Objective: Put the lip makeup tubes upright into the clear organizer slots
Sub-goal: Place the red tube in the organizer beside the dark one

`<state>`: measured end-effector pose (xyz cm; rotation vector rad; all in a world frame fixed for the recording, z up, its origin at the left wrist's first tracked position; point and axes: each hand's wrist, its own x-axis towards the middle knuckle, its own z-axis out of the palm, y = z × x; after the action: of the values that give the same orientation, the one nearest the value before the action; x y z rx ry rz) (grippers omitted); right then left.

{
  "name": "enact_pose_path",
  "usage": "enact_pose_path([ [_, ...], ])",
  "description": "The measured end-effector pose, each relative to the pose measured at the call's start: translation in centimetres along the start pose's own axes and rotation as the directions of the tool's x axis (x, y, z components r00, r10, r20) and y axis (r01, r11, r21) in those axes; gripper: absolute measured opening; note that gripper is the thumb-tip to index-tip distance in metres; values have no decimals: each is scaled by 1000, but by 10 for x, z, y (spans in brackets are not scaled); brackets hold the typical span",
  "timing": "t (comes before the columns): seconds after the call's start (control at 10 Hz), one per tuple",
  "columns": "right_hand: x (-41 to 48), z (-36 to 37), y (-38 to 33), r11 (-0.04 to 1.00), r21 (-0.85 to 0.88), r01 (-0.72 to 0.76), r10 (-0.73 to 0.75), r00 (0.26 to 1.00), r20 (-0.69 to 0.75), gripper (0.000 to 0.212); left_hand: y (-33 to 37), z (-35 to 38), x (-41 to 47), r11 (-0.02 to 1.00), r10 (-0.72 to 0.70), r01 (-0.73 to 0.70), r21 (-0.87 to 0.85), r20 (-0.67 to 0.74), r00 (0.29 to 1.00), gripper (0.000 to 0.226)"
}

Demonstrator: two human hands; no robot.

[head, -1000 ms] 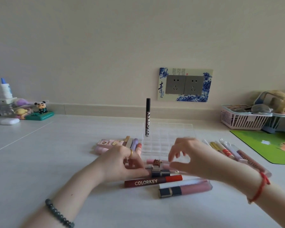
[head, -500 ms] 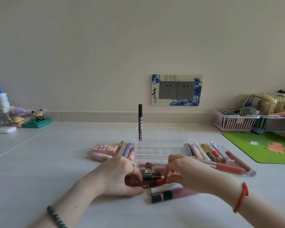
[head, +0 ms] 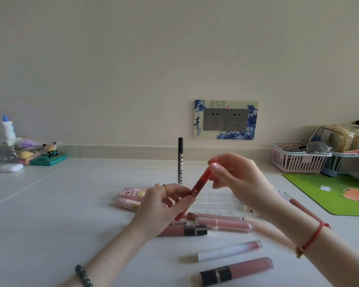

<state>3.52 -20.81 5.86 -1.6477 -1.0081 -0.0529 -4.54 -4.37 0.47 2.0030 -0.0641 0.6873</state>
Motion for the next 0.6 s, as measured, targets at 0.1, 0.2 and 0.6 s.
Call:
enact_pose_path([
  [0.1, 6, 16, 3, 998, 56, -24, 23, 1000, 15, 6, -1, 7, 6, 998, -46, 45, -40, -25, 999, 13],
  [0.2, 11, 27, 6, 996, 70, -53, 54, 999, 0, 5, -8, 10, 8, 998, -59, 59, 37, -16, 998, 10],
  [0.6, 64, 28, 44, 964, 263, -49, 168, 876, -451, 8, 6, 12, -8, 918, 29, -199, 344, 441, 897, 44],
])
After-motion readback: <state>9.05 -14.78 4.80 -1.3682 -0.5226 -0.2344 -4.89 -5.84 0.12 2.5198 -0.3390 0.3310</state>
